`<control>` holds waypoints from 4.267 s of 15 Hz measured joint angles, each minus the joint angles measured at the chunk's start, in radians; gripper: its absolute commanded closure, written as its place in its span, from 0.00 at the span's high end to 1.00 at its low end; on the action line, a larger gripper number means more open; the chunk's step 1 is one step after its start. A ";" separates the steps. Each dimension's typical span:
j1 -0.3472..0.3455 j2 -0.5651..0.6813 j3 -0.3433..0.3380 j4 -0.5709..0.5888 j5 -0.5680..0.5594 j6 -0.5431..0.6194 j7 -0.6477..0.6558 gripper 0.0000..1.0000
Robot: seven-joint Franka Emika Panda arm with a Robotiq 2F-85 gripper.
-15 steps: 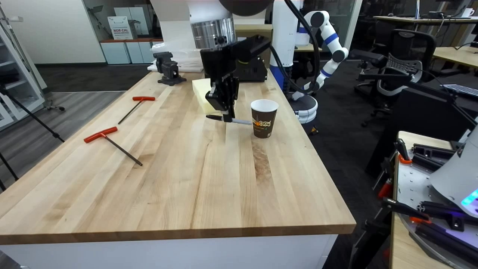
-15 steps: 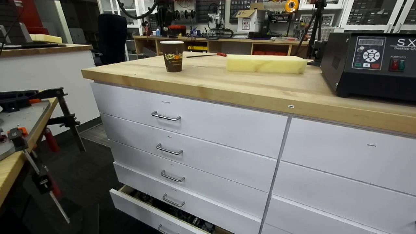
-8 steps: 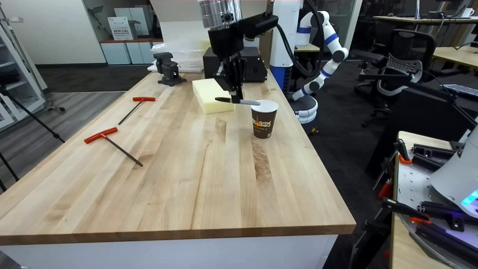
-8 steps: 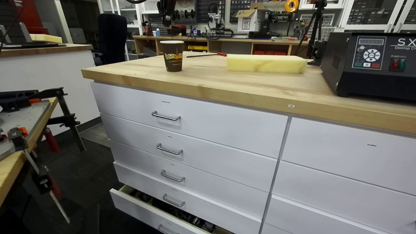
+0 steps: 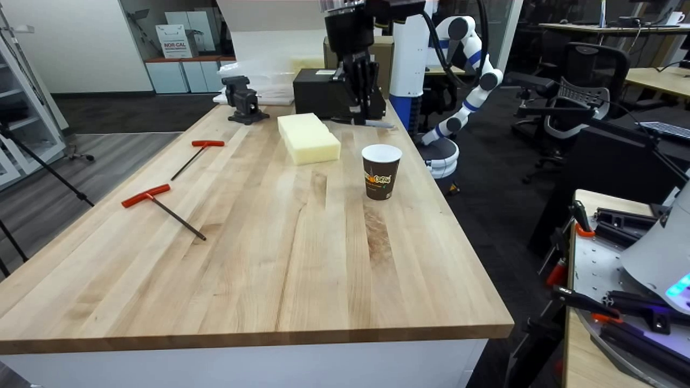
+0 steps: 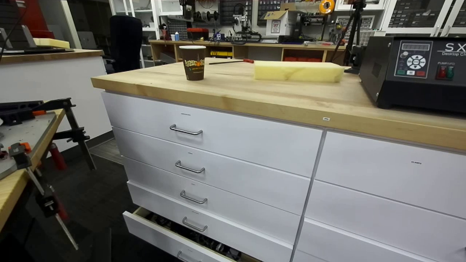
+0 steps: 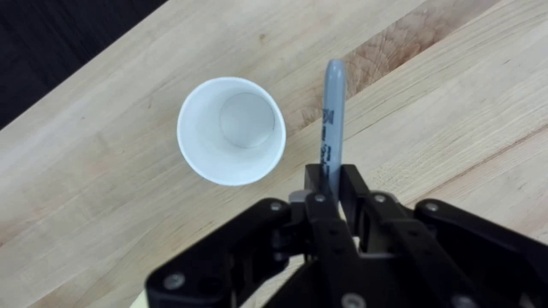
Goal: Put the marker in the cup
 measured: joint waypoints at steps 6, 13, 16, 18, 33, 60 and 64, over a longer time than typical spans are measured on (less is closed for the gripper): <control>-0.022 -0.099 -0.003 -0.078 0.032 -0.152 0.002 0.03; -0.030 -0.114 -0.004 -0.139 0.042 -0.196 0.001 0.03; -0.031 -0.096 -0.004 -0.166 0.042 -0.194 0.001 0.03; -0.031 -0.079 -0.004 -0.174 0.041 -0.184 0.001 0.03; -0.051 0.004 -0.033 -0.172 0.035 -0.103 0.001 0.03; -0.050 0.114 -0.048 -0.009 0.017 0.089 0.001 0.69; -0.026 0.069 -0.039 -0.004 -0.007 0.276 0.001 0.95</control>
